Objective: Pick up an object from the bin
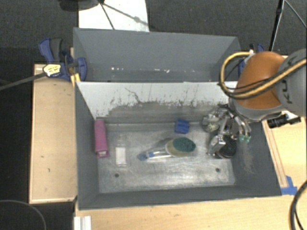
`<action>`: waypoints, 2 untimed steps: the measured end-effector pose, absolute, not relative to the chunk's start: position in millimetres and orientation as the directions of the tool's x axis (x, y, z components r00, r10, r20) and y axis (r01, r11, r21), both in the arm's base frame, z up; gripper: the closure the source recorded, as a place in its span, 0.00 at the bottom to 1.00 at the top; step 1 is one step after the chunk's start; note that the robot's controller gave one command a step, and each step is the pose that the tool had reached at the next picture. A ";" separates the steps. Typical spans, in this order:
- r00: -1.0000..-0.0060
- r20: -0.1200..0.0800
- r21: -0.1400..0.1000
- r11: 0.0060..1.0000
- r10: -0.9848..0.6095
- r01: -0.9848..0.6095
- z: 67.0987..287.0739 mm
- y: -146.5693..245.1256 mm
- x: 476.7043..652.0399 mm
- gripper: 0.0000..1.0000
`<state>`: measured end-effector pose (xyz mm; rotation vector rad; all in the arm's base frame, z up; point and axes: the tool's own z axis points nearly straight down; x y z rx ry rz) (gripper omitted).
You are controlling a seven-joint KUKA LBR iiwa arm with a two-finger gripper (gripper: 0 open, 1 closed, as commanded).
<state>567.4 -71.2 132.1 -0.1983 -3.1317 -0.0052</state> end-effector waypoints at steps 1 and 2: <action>-0.997 -0.008 0.000 0.997 0.083 0.083 71.1 -3.3 581.5 0.00; -0.999 -0.010 0.001 0.999 -0.037 -0.037 73.8 74.0 560.0 0.00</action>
Offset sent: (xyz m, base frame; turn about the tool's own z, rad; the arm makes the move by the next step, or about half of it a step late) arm 0.0114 0.0650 -0.0617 -0.0392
